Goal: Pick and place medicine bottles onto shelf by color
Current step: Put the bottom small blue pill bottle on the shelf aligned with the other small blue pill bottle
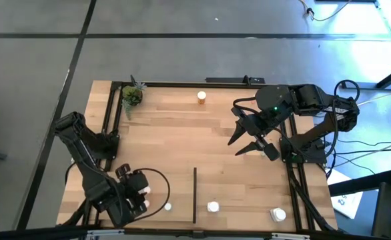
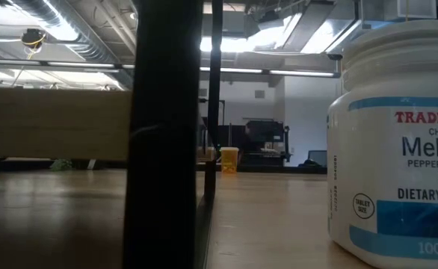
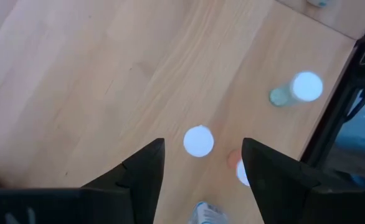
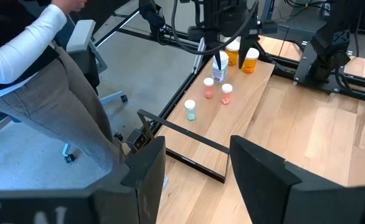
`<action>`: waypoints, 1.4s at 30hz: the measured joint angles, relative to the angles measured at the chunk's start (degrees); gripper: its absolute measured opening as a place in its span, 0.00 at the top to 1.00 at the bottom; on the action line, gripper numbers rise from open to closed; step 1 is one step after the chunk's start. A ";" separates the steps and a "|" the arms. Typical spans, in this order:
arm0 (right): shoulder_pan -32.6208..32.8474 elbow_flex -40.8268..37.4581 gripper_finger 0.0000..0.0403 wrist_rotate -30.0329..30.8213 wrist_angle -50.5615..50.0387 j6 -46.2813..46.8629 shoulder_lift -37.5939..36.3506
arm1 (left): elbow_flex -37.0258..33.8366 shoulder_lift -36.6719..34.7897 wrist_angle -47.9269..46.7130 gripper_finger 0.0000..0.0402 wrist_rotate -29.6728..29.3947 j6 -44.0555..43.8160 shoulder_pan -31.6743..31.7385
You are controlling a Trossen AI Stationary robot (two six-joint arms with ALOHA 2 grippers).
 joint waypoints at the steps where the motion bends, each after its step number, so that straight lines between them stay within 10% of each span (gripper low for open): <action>1: 0.00 0.00 0.55 0.02 0.00 0.00 -0.01 | 0.28 0.00 -0.32 0.48 -0.24 0.06 0.00; 11: 0.00 0.00 0.55 0.00 -0.02 -0.01 -0.01 | 2.24 -2.28 -12.62 0.48 -3.86 6.30 6.75; 24: -0.01 0.00 0.55 0.00 0.00 0.01 -0.04 | 2.09 -14.57 -8.39 0.48 -9.55 35.58 23.59; 33: -0.02 0.00 0.55 0.00 0.15 0.01 -0.04 | -3.82 -21.47 3.24 0.48 4.03 55.57 41.38; 42: -0.02 0.00 0.55 0.00 0.48 0.07 -0.04 | -4.80 -24.05 6.14 0.48 7.83 57.31 50.07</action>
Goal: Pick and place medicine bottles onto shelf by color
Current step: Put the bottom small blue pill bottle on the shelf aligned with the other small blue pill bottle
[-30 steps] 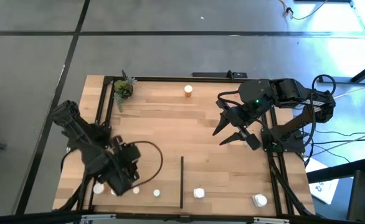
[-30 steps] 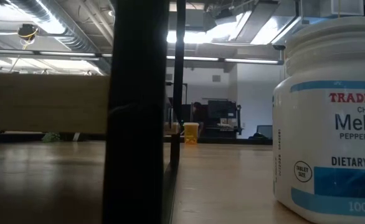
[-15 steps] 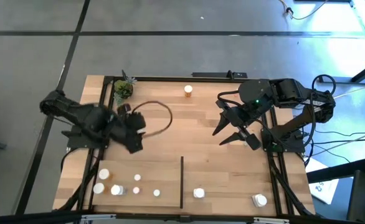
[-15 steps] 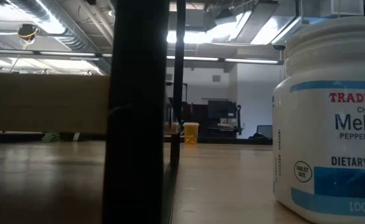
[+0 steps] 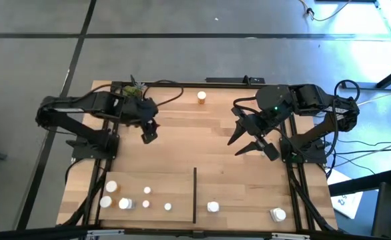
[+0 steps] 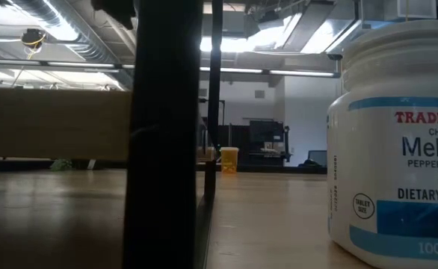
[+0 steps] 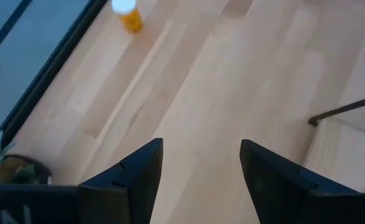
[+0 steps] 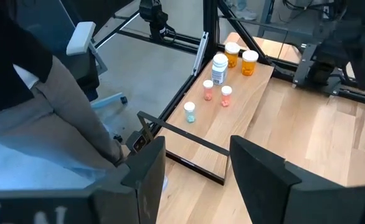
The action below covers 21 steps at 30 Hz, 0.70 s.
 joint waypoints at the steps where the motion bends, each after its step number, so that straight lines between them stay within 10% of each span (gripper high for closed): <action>1: 0.02 0.00 0.55 0.00 0.00 0.35 0.00 | 0.11 -0.15 0.85 0.48 0.03 -0.01 0.25; 9: 0.04 0.00 0.55 2.15 -2.34 11.35 0.00 | 0.13 -0.53 1.11 0.48 -0.83 -0.04 2.46; 21: 0.00 -5.28 0.55 31.62 -28.66 55.34 -0.93 | 0.13 -0.53 1.09 0.48 -0.86 3.11 4.54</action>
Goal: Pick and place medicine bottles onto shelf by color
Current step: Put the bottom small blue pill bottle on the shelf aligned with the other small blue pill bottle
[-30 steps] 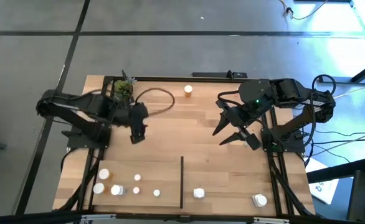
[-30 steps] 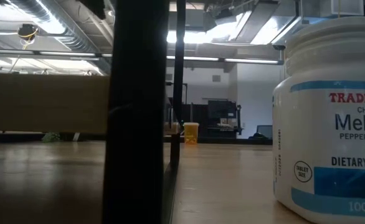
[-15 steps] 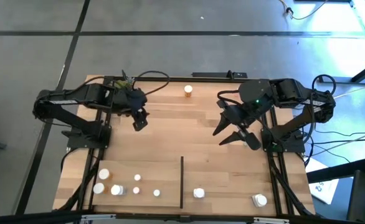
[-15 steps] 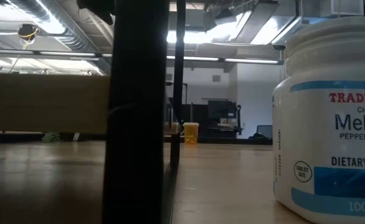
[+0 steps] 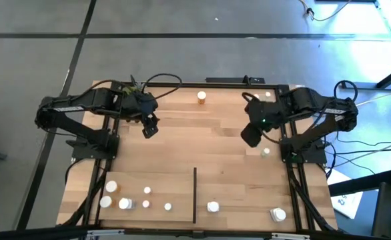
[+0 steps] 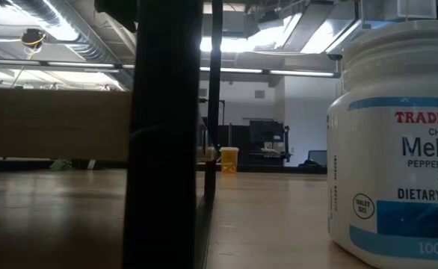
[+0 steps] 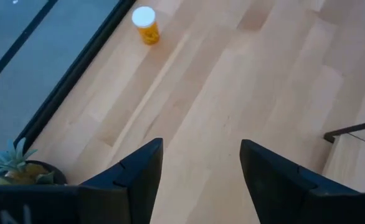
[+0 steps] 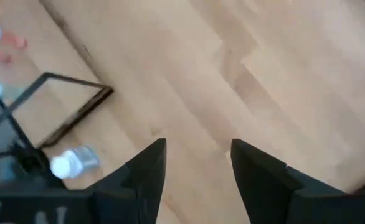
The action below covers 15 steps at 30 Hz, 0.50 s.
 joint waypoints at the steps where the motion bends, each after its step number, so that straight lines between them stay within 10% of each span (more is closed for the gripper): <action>1: 0.00 -2.37 0.55 -1.24 1.42 2.03 -0.97 | 0.00 0.02 0.00 0.48 0.05 0.19 0.07; 15: -2.40 -36.18 0.55 -9.70 0.40 22.98 -7.36 | 0.00 0.07 1.88 0.48 -0.03 1.39 0.01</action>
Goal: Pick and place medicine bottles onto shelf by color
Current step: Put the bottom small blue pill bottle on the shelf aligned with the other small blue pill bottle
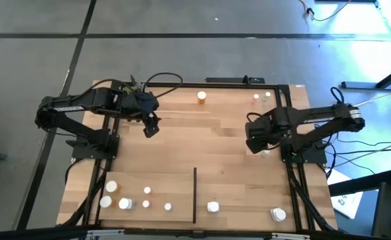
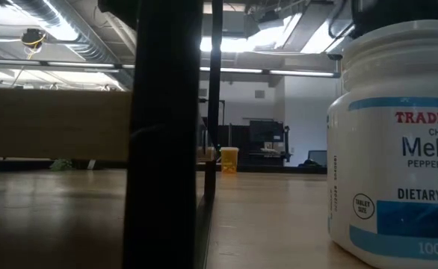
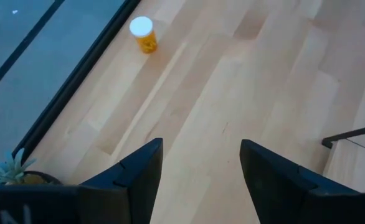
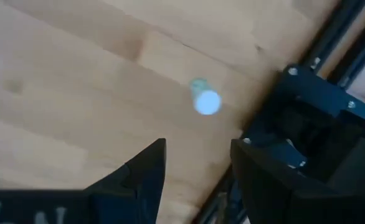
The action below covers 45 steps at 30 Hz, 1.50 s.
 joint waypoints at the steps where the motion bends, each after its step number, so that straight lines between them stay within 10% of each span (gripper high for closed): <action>1: -0.26 -1.83 0.55 -0.02 0.05 0.10 -0.21 | 0.00 0.00 0.20 0.48 -0.02 0.00 0.00; 16: -2.06 -19.45 0.55 -7.01 13.92 -3.28 -0.16 | 0.00 0.00 1.25 0.48 0.55 -0.04 0.00; 45: -4.53 -25.27 0.55 -2.90 20.42 -6.60 -0.14 | 0.00 0.00 1.29 0.48 0.53 -0.55 0.00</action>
